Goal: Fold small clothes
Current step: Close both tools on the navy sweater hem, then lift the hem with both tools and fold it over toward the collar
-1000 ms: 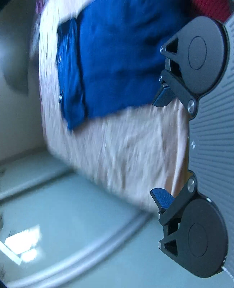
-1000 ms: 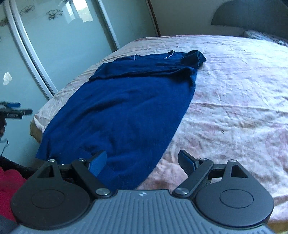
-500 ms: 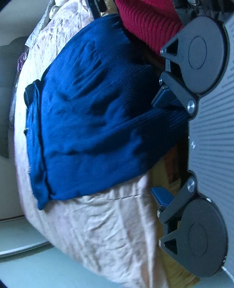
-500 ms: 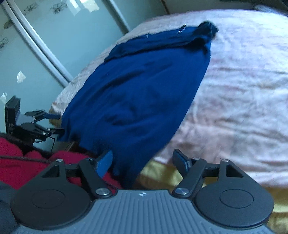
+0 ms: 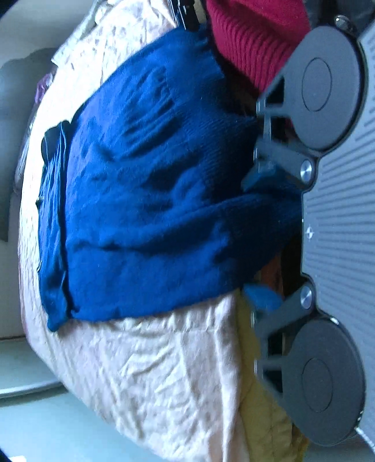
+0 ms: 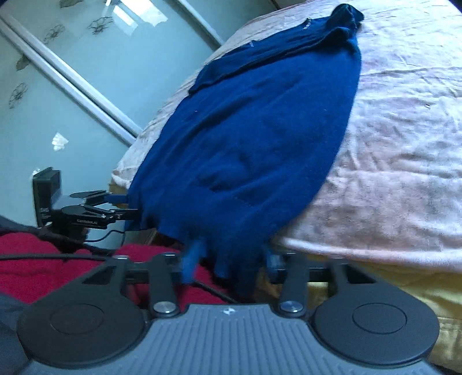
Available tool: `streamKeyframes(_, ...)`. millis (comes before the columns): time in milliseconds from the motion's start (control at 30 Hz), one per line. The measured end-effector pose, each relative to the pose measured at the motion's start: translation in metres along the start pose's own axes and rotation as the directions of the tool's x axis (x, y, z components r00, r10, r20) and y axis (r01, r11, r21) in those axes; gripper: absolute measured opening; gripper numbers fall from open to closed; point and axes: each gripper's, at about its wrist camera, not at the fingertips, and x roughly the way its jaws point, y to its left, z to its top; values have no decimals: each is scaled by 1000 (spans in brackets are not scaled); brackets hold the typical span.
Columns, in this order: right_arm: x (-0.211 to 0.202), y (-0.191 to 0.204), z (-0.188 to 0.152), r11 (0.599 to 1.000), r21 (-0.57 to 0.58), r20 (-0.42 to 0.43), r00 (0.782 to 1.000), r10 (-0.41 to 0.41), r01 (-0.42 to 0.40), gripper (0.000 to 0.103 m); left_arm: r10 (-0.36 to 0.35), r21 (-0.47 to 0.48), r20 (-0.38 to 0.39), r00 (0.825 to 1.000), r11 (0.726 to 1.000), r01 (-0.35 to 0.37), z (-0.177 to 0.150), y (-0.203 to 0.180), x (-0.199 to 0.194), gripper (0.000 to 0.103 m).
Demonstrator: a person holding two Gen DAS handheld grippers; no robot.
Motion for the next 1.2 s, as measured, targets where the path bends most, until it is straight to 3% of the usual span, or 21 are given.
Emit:
streamKeyframes(33,1,0,0,1000,3,1,1000,-12,12,20,-11,-2,-7,1000,1000,11,2,2,-2,18)
streamKeyframes(67,2,-1,0,1000,4,3,1000,-17,17,16,-50,-44,-23,998,998,49,6,7,-1,12)
streamKeyframes(133,1,0,-2,1000,-2,9,1000,-23,23,12,-66,-84,-19,998,994,65,9,12,-2,11)
streamKeyframes(333,-8,7,5,999,-38,48,999,-20,22,10,-63,-32,69,996,997,65,19,1,-21,11)
streamKeyframes(467,-17,18,22,996,-93,115,993,-5,16,10,-76,-46,168,983,995,85,43,0,-40,11)
streamKeyframes(667,-22,27,50,987,-150,208,978,-21,53,10,-45,-60,234,971,996,60,75,-10,-37,11)
streamKeyframes(967,-3,14,84,983,-102,317,941,-115,154,10,-1,-143,251,968,989,38,111,-7,-2,11)
streamKeyframes(1200,0,2,106,973,-41,410,892,-192,228,10,54,-217,231,971,976,-3,128,2,15,11)
